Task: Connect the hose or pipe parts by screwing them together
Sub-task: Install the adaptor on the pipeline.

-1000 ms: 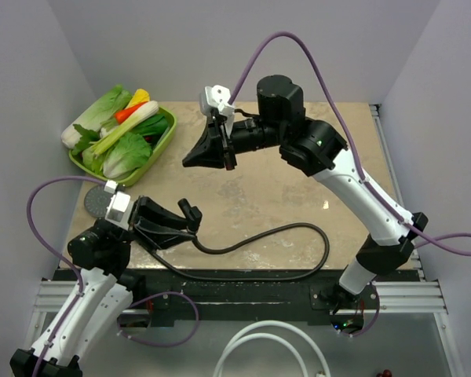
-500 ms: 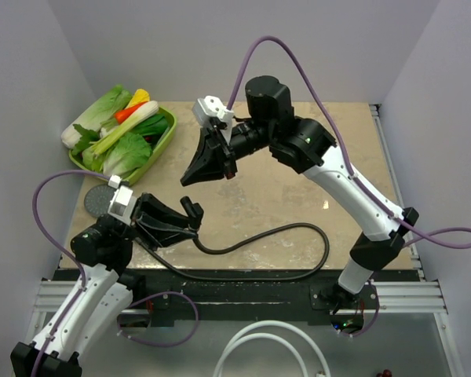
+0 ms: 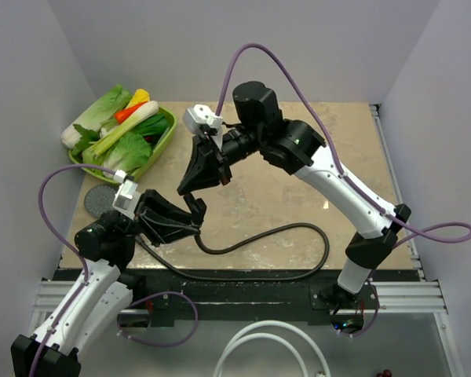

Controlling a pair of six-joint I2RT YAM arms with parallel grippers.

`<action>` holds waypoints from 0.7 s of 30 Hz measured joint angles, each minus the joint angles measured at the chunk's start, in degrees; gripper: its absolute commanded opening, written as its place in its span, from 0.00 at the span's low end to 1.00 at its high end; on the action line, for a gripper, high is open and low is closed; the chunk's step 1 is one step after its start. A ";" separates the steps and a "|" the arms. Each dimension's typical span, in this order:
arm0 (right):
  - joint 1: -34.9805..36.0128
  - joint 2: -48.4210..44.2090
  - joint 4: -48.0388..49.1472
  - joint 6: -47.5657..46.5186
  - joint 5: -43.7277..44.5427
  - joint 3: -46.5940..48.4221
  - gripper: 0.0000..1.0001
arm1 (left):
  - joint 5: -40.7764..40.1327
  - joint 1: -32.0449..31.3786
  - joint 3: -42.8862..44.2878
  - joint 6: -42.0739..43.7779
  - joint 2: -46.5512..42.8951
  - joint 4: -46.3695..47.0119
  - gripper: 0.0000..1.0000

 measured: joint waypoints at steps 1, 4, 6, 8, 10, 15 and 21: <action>0.26 0.04 0.00 -0.09 -0.02 0.00 0.00 | -0.09 -0.04 0.02 0.00 0.04 0.00 0.00; 0.94 0.85 -1.05 -0.68 -0.17 0.57 0.00 | -0.17 -0.07 0.00 0.00 0.17 0.00 0.00; 1.33 2.38 -2.80 -1.57 -0.24 2.12 0.00 | -0.15 -0.07 0.02 -0.02 0.24 0.02 0.00; 1.53 3.63 -3.80 -2.21 -0.24 2.93 0.00 | -0.15 -0.07 0.02 -0.02 0.28 0.02 0.00; 1.57 4.63 -5.05 -2.80 -0.24 3.15 0.00 | -0.07 -0.11 0.04 -0.07 0.26 -0.02 0.00; 1.57 5.40 -6.69 -3.89 -0.24 3.80 0.00 | 0.33 -0.37 0.04 -0.28 0.48 -0.59 0.00; 1.57 5.40 -10.38 -6.40 0.37 6.32 0.00 | 0.31 -0.37 0.44 -0.63 0.20 -0.35 0.00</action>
